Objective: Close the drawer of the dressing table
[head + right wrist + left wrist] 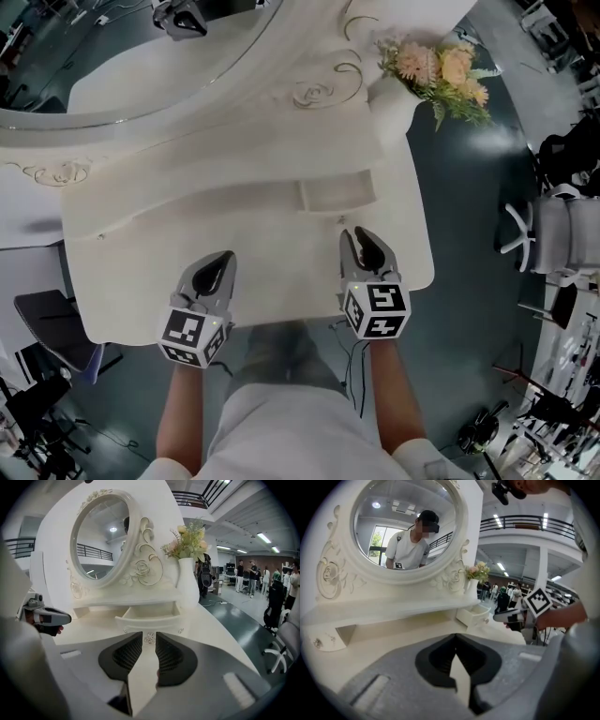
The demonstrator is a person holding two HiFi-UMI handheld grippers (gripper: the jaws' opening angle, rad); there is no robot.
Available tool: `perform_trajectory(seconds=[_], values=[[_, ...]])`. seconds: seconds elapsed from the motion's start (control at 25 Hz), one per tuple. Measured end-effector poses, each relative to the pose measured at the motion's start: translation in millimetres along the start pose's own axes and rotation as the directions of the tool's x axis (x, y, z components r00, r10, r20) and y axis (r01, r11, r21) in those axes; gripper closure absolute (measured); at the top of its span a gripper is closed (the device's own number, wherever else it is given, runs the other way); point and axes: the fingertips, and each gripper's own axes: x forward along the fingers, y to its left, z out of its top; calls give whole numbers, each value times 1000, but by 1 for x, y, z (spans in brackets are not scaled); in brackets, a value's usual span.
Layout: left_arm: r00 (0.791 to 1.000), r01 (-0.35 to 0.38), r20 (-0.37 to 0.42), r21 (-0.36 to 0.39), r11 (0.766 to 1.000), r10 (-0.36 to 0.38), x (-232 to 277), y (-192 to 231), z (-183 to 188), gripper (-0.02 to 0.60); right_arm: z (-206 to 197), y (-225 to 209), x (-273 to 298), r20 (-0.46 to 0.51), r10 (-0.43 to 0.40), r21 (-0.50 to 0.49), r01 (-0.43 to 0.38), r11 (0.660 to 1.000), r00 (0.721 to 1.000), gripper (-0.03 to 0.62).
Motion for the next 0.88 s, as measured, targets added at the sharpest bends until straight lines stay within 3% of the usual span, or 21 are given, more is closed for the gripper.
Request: perform_trajectory(seconds=[0.88], values=[[998,46,-45,-2,999,-46,15,5,-15,583,-15,-3,45,-65,-7,1,7,1000,998,505]])
